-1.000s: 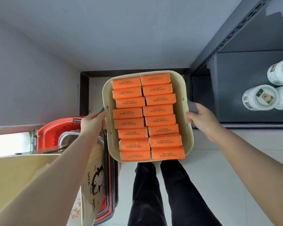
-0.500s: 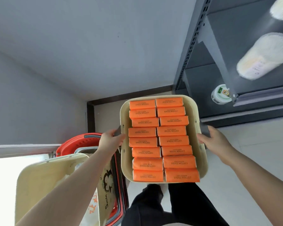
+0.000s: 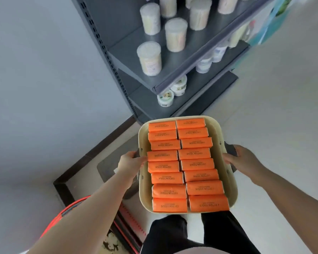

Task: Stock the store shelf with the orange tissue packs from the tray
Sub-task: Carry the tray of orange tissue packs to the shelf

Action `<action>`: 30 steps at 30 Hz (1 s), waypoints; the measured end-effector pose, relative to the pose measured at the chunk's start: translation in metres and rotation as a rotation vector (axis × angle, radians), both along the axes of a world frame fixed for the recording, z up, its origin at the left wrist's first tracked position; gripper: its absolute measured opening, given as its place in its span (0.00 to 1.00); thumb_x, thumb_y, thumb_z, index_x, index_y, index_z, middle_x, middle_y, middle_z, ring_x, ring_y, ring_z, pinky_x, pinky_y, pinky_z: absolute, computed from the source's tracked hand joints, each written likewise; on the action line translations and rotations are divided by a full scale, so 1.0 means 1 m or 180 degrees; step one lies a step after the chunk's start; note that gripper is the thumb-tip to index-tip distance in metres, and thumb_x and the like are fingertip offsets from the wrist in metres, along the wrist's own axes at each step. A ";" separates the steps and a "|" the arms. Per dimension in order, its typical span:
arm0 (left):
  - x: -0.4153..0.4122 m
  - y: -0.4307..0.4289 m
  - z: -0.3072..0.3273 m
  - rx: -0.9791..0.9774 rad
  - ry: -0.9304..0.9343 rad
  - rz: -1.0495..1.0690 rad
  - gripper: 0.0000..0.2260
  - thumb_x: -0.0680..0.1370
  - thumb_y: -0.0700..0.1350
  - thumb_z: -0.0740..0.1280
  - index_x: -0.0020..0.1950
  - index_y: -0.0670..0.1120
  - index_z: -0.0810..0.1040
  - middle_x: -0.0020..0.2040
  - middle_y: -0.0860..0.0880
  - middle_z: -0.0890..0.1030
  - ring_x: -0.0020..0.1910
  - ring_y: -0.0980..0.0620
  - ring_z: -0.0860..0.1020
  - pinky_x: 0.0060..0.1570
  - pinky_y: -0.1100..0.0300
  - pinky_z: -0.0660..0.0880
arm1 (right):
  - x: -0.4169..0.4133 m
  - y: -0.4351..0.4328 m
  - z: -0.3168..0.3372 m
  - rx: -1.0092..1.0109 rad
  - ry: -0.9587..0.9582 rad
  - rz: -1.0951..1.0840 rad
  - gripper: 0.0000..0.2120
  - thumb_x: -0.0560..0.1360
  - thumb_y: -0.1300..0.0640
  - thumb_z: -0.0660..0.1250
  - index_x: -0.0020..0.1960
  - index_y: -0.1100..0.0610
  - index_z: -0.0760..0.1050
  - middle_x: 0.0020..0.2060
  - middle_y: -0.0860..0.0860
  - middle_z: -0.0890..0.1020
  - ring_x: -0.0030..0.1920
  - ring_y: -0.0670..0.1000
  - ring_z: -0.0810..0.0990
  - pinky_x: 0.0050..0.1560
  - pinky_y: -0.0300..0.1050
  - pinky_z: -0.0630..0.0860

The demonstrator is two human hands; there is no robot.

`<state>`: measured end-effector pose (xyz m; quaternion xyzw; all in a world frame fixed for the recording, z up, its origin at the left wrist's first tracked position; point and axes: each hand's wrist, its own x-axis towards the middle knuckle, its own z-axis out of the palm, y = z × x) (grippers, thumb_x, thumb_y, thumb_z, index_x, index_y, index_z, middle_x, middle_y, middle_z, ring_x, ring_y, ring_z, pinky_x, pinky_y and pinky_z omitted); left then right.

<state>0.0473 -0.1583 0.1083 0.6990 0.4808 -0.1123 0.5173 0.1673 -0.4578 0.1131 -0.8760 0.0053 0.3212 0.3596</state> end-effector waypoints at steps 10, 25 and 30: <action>0.112 -0.160 0.006 -0.0004 -0.0084 -0.1098 0.05 0.70 0.45 0.73 0.45 0.51 0.80 0.42 0.49 0.83 0.43 0.50 0.80 0.41 0.60 0.73 | 0.013 -0.191 -0.023 0.0109 0.0237 -0.1083 0.13 0.68 0.50 0.65 0.39 0.60 0.70 0.31 0.56 0.80 0.33 0.57 0.81 0.37 0.52 0.79; 0.306 -0.404 0.024 0.0126 -0.0284 -0.2262 0.05 0.69 0.42 0.73 0.43 0.50 0.81 0.43 0.46 0.83 0.44 0.48 0.80 0.45 0.57 0.75 | 0.088 -0.419 0.004 0.0371 0.0064 -0.2429 0.07 0.72 0.58 0.66 0.46 0.59 0.69 0.37 0.51 0.72 0.36 0.49 0.71 0.34 0.39 0.67; 0.378 -0.466 0.030 0.0031 -0.0467 -0.2769 0.03 0.70 0.42 0.72 0.42 0.47 0.80 0.42 0.46 0.81 0.43 0.49 0.78 0.44 0.58 0.73 | 0.121 -0.463 0.008 0.0394 0.0038 -0.2940 0.08 0.72 0.57 0.66 0.48 0.59 0.70 0.38 0.51 0.74 0.37 0.50 0.73 0.35 0.40 0.69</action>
